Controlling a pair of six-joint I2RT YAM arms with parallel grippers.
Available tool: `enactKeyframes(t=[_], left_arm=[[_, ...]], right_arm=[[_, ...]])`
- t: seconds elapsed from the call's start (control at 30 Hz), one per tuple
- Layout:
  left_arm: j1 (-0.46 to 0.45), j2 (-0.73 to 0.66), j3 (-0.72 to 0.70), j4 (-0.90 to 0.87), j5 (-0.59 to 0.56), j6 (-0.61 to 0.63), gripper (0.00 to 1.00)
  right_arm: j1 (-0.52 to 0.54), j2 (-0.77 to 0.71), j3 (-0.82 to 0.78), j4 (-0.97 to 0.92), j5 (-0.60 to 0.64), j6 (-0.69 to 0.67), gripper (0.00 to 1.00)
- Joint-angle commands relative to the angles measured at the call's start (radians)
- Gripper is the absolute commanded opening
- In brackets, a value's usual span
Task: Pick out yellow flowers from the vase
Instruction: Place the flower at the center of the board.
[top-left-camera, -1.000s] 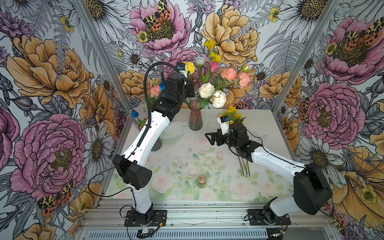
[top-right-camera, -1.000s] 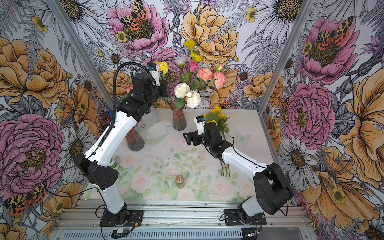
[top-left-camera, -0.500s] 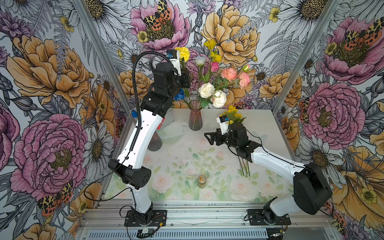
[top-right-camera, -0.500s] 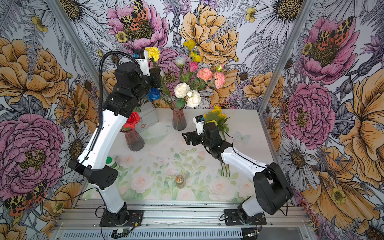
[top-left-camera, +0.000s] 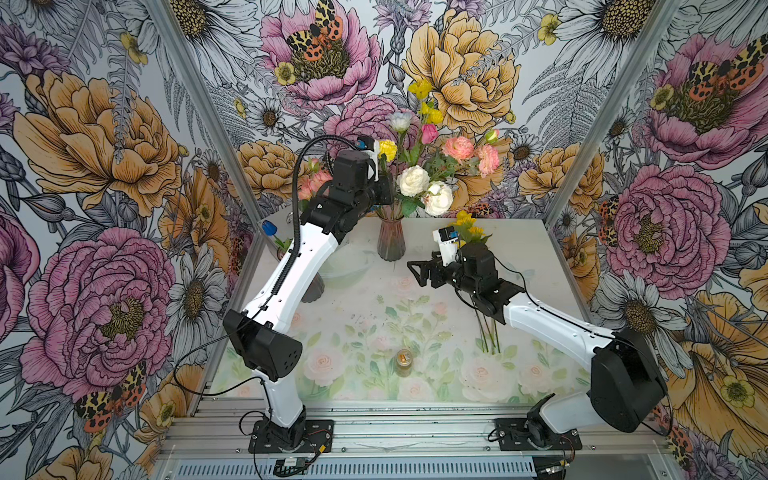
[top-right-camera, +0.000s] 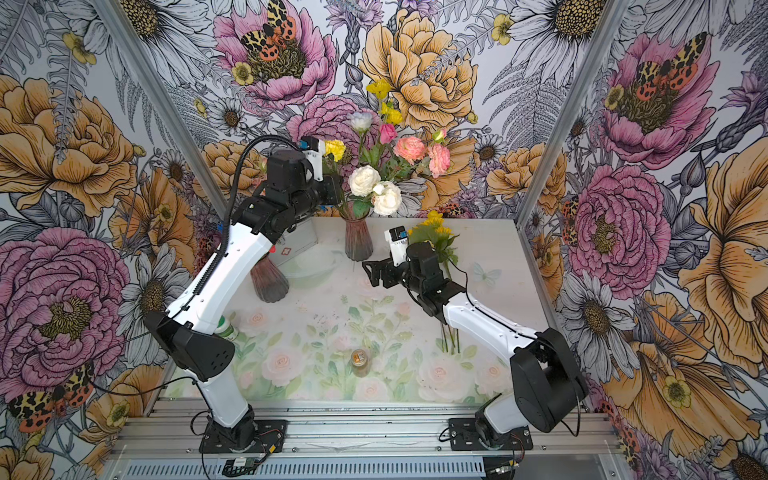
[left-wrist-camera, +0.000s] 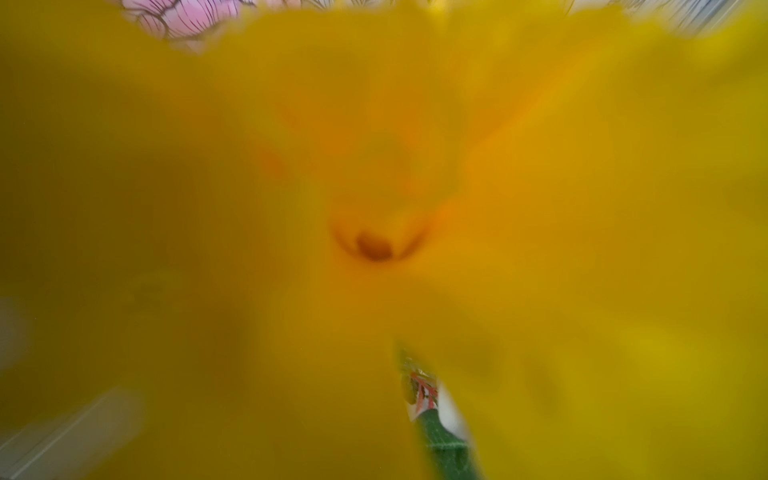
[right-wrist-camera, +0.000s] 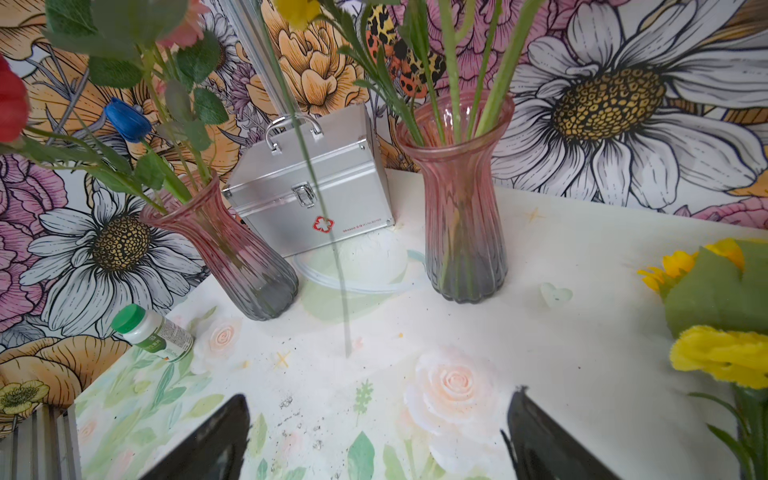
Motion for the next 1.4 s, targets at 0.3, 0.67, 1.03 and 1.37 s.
enactKeyframes(t=[0.3, 0.67, 1.03, 1.37], left_arm=[[-0.041, -0.058, -0.014, -0.059, 0.096, -0.041, 0.0], [-0.048, -0.086, -0.048, -0.078, 0.114, -0.058, 0.0], [-0.045, -0.111, -0.087, -0.076, 0.117, -0.071, 0.0], [-0.045, -0.12, -0.109, -0.076, 0.092, -0.065, 0.27]], right_arm=[[0.029, 0.054, 0.143, 0.143, 0.033, 0.066, 0.9], [0.04, 0.123, 0.195, 0.184, 0.013, 0.109, 0.64], [0.051, 0.106, 0.175, 0.167, 0.001, 0.099, 0.21], [0.056, 0.065, 0.168, 0.106, 0.0, 0.064, 0.0]])
